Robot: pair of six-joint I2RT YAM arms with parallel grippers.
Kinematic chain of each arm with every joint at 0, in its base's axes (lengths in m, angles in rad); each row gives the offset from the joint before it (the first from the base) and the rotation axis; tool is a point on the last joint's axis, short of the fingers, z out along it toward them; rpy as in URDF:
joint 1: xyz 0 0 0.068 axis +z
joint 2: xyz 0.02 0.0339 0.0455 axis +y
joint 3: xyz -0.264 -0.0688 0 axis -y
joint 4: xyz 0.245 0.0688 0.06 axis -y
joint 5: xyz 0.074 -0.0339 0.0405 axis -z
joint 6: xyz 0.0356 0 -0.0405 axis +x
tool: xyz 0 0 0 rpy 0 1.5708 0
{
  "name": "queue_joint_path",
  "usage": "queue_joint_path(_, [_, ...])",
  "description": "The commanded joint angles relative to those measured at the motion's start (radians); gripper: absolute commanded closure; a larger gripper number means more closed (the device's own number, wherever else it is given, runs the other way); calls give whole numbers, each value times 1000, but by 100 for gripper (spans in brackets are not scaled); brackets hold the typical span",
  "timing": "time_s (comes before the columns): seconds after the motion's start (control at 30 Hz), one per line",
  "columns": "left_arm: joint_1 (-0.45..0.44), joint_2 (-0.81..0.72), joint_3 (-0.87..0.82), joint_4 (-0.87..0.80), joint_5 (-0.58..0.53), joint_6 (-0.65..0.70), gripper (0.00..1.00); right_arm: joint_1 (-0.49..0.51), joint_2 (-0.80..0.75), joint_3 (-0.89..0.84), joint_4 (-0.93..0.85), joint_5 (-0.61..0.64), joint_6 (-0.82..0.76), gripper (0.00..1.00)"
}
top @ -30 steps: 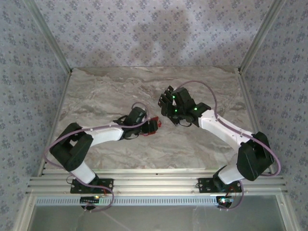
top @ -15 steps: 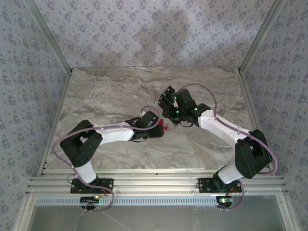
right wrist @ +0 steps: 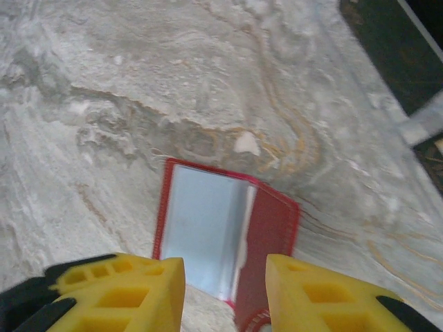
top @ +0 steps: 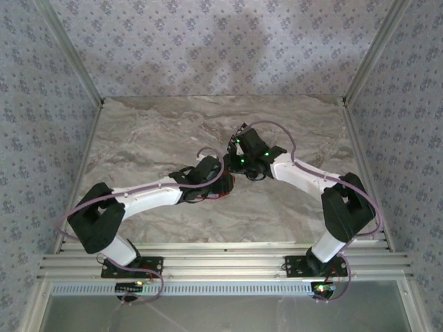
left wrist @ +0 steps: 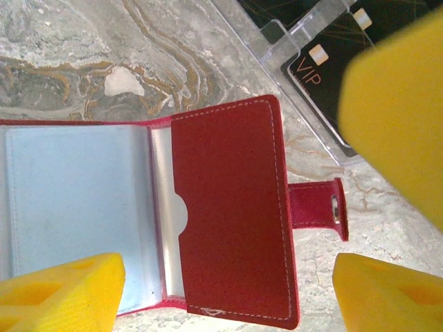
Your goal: Put the credit cards into the card holder
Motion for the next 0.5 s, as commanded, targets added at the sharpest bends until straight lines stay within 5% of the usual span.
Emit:
queue_joint_path(0.0, [-23, -60, -37, 23, -2, 28, 22, 20, 38, 76, -2, -18, 12, 63])
queue_joint_path(0.47, [0, -472, -260, -28, -160, 59, 22, 46, 79, 37, 20, -50, 26, 69])
